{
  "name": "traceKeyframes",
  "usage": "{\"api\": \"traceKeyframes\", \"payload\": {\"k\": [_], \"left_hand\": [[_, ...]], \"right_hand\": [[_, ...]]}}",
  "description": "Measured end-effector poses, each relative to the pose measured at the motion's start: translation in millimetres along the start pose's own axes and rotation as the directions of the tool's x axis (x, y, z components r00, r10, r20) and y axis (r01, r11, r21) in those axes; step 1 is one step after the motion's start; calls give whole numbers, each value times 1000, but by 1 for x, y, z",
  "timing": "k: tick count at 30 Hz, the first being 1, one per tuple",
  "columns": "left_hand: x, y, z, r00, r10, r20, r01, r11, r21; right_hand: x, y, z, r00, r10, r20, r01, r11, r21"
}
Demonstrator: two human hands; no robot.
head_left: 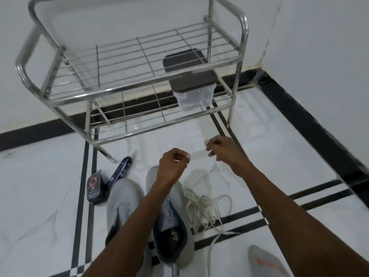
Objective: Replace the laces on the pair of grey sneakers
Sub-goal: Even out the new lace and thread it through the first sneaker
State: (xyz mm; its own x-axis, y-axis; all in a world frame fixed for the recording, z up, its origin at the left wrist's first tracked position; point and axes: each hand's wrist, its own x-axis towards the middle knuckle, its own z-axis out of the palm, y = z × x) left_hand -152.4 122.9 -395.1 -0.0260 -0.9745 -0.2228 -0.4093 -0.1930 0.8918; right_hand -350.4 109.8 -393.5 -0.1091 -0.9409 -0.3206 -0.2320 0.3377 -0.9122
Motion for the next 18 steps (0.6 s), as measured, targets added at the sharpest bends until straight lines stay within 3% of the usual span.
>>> {"api": "traceKeyframes", "payload": {"k": [4,7,10,15,18], "left_hand": [[-8,-50,17,955,-78,286,-75,871,486],[-17,-60,23,894,-151,421,-210,689,694],[-25,-61,31,869,-168,465,-317,533,785],[-18,-69,27,894,-87,440,-319,565,760],[-13,-72,26,913,-24,408,-276,700,659]], "right_hand": [[-26,45,9,909,199,365,-17,895,-446],[-40,79,28,866,288,408,78,728,-681],[-54,116,48,908,189,373,177,635,-752],[-47,125,39,981,29,190,112,714,-691],[-37,107,25,982,6,189,103,821,-562]]}}
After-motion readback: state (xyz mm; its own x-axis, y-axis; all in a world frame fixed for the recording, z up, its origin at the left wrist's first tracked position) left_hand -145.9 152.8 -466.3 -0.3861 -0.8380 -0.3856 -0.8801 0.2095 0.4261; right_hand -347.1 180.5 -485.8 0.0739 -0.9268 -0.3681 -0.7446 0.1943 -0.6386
